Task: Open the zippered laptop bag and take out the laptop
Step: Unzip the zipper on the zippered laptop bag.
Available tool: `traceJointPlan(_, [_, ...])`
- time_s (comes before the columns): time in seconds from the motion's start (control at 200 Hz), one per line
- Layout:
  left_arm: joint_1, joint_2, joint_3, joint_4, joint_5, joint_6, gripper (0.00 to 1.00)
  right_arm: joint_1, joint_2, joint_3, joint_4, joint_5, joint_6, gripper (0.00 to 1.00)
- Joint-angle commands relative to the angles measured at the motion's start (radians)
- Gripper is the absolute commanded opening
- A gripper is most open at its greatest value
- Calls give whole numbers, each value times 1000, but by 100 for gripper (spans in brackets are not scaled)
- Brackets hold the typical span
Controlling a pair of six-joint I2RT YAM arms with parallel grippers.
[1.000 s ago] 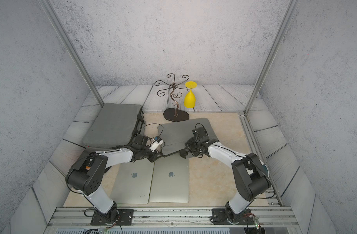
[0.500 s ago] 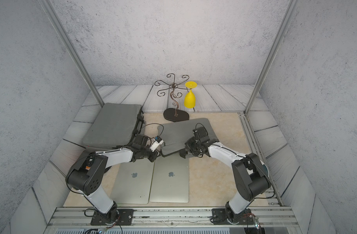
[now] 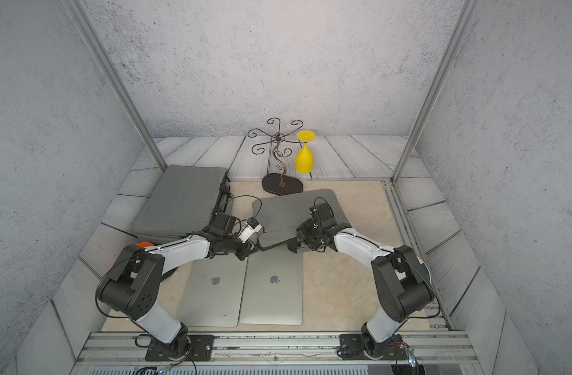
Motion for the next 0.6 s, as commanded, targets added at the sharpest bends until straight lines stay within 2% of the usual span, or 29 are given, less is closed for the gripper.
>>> traceJointPlan(0.0, [-26,-50,9,-105,71,-14,0,-4,39,13,119,-4,9,0])
traceJointPlan(0.235, [-80,-72,26,-187,86,-43,0,-4,58,35,99,7,-14,0])
traceJointPlan(0.48, [-175,-12,117,-189,87,-204,0,0,53,14,96,11,-17,0])
traceJointPlan(0.595, [-183,14,152,-183,82,-297,0,6,42,3,92,23,-17,0])
